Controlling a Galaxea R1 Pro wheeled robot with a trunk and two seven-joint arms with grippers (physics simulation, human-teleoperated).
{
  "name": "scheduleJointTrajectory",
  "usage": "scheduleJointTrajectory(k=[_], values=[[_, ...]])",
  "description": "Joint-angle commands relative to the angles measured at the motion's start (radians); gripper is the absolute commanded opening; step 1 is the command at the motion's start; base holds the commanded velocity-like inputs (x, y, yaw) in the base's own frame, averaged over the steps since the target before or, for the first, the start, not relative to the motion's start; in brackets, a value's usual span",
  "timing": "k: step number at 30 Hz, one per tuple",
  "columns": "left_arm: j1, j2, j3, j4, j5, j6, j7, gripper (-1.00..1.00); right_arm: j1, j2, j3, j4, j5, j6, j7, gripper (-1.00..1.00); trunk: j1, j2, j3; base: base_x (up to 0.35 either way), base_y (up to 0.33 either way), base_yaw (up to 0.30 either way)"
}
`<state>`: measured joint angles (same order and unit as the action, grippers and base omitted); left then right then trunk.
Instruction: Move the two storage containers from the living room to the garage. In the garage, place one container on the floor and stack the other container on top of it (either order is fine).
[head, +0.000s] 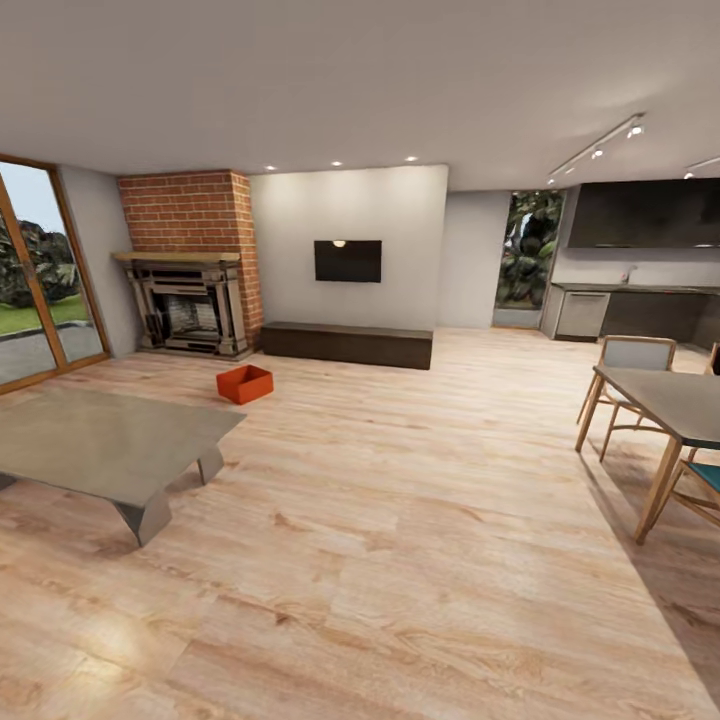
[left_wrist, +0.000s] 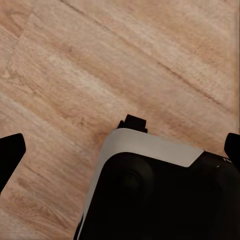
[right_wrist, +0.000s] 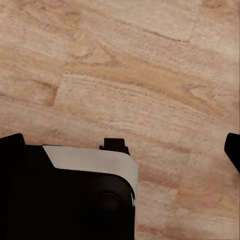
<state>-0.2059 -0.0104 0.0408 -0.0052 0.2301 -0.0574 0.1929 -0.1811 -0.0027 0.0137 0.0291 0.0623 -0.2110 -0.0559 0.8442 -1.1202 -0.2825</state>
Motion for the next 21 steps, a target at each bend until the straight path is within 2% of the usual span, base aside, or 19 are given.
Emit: scheduleJointTrajectory(k=[1,21], values=[[0.000,0.000,0.004,0.001,0.003,-0.004,0.002,1.00,-0.001,0.000,0.001,0.003,0.007,-0.005,-0.004,1.00,0.001,-0.001,-0.001,0.322,0.000,-0.001],[-0.001,0.000,0.004,0.001,0.003,-0.004,0.002,1.00,-0.001,0.000,0.003,0.003,0.005,-0.002,-0.009,1.00,0.001,-0.001,-0.001,0.322,0.000,0.000]])
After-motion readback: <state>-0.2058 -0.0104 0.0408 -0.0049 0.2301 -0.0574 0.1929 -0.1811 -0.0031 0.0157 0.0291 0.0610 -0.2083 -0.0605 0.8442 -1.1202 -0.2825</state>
